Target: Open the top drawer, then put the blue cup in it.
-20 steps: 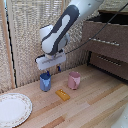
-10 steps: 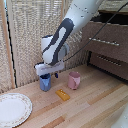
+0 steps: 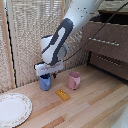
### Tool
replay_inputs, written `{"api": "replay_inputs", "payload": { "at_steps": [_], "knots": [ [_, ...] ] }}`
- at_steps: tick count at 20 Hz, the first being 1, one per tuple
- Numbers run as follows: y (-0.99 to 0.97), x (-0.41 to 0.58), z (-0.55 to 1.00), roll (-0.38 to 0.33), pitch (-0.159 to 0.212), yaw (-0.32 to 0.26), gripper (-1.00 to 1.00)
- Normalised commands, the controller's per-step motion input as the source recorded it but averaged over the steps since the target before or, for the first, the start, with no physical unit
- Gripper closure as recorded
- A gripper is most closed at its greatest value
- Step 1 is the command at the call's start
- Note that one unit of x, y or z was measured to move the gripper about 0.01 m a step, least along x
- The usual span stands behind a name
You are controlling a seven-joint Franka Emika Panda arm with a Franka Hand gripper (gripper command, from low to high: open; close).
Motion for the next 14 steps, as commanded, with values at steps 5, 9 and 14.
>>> {"api": "replay_inputs", "payload": {
  "at_steps": [5,9,14],
  "knots": [
    [0.10,-0.140,0.03,0.000,-0.038,-0.032,1.00],
    [0.19,-0.237,0.14,0.006,-0.009,-0.136,1.00],
    [0.05,-0.107,0.74,0.035,-0.047,-0.306,1.00]
  ]
}}
